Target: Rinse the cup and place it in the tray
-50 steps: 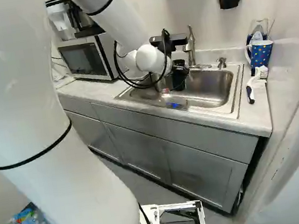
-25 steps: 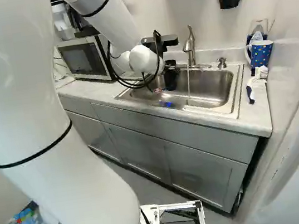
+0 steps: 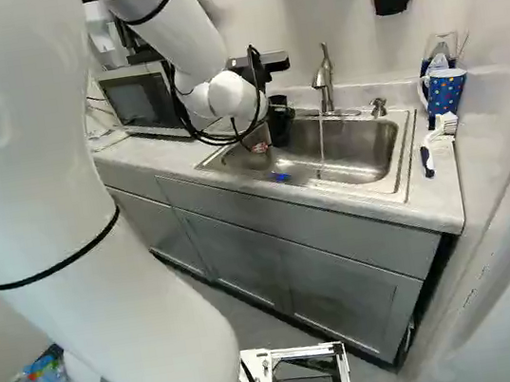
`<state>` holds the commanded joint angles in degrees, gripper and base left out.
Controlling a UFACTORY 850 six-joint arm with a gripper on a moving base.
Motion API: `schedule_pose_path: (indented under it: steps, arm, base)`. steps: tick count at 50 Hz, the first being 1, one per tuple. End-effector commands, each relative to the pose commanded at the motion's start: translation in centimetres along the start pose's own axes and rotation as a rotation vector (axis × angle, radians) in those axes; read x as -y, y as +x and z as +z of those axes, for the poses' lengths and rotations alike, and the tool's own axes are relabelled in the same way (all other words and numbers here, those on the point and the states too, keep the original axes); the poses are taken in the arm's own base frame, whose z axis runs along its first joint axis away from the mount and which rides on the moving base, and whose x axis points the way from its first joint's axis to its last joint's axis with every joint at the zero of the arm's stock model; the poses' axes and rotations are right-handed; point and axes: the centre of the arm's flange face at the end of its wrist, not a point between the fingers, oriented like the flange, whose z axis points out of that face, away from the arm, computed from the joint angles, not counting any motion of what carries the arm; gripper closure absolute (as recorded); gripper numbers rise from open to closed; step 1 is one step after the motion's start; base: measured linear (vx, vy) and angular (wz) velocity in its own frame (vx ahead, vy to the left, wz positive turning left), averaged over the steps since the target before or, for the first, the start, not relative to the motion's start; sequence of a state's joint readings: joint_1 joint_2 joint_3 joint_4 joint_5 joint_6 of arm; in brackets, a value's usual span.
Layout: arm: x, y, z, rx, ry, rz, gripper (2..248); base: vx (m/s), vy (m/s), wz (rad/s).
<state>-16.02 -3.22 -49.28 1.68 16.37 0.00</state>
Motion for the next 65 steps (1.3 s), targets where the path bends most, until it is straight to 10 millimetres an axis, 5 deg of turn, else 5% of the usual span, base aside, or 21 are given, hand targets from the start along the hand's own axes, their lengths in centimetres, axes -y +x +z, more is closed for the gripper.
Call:
schedule_pose_path:
  steps: [23, 65]
  arm:
    - [0.0, 2.0, -1.6, -0.051, 0.001, 0.000, 124]
    - [0.0, 2.0, -1.6, -0.051, 0.004, 0.097, 124]
  base:
    - [0.000, 0.000, 0.000]
    - [0.000, 0.000, 0.000]
